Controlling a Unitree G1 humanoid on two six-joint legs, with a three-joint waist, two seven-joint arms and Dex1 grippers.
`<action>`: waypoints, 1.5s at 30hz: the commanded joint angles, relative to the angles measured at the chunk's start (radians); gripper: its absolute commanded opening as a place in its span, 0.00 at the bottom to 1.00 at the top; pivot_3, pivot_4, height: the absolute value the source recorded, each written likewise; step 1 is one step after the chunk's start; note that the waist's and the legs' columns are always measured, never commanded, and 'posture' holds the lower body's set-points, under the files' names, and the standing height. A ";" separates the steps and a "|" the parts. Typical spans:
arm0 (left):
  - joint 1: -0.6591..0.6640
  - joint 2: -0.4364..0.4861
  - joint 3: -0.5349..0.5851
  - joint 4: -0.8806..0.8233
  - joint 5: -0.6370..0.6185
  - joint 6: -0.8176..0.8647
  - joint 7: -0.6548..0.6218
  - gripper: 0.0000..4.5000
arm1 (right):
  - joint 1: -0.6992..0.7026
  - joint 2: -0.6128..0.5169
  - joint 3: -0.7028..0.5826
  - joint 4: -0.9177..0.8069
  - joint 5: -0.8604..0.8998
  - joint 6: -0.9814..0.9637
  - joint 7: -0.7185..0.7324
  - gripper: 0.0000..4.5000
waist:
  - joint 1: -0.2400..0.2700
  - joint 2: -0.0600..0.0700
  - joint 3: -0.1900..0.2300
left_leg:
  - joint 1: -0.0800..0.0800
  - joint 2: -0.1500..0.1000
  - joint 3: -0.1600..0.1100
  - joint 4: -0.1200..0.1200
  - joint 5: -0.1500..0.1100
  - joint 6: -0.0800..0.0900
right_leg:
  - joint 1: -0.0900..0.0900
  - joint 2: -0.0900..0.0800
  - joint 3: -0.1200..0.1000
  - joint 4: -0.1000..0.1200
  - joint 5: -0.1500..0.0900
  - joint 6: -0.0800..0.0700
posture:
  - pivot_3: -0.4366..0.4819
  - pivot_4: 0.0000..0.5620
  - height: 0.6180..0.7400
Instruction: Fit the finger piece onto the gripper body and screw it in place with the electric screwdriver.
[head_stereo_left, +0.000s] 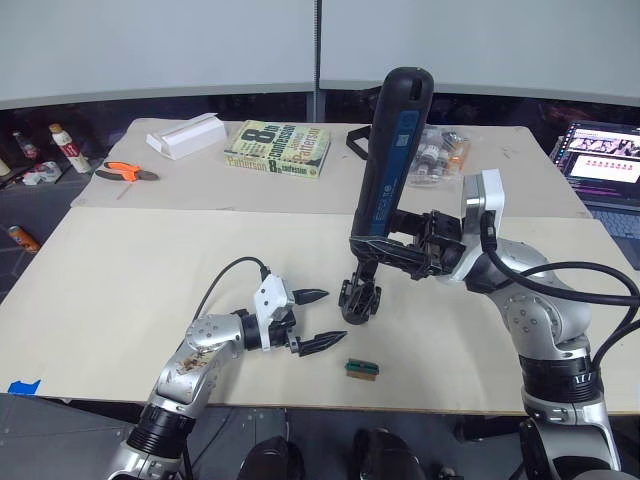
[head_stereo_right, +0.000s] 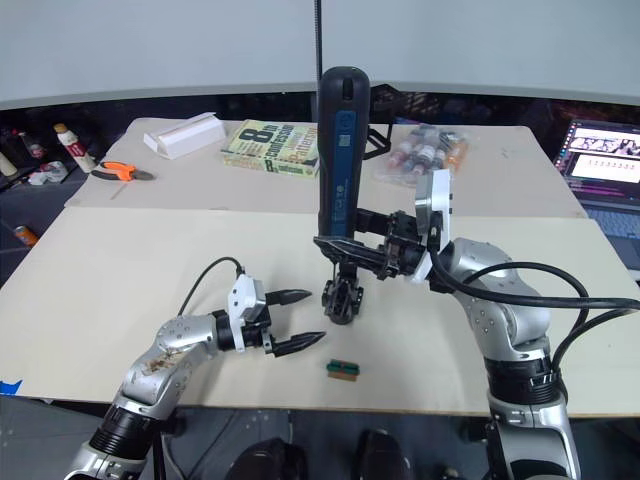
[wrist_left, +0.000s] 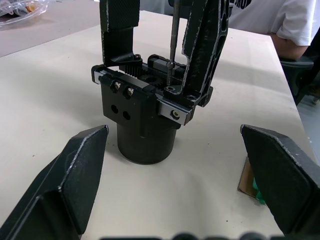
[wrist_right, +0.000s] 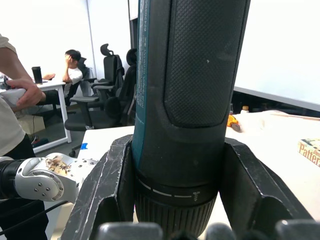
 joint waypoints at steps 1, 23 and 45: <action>0.000 -0.001 -0.002 -0.032 -0.003 -0.006 -0.001 1.00 | -0.029 -0.012 -0.029 -0.032 0.023 -0.010 0.008 0.43 | 0.000 0.000 0.000 | 0.000 0.000 0.000 0.000 0.000 0.000 | 0.000 0.000 0.000 0.000 0.000 0.000 | 0.48 0.27 1.00; -0.001 -0.002 -0.005 -0.032 -0.003 -0.006 0.002 1.00 | -0.022 -0.005 -0.015 -0.034 0.020 -0.004 0.005 0.43 | 0.000 0.000 0.000 | 0.000 0.000 0.000 0.000 0.000 0.000 | 0.000 0.000 0.000 0.000 0.000 0.000 | 0.48 0.27 1.00; -0.004 -0.001 -0.005 -0.029 -0.002 -0.010 -0.001 1.00 | -0.018 0.001 -0.001 -0.025 -0.016 -0.021 0.007 0.43 | 0.000 0.000 0.000 | 0.000 0.000 0.000 0.000 0.000 0.000 | 0.000 0.000 0.000 0.000 0.000 0.000 | 0.48 0.27 1.00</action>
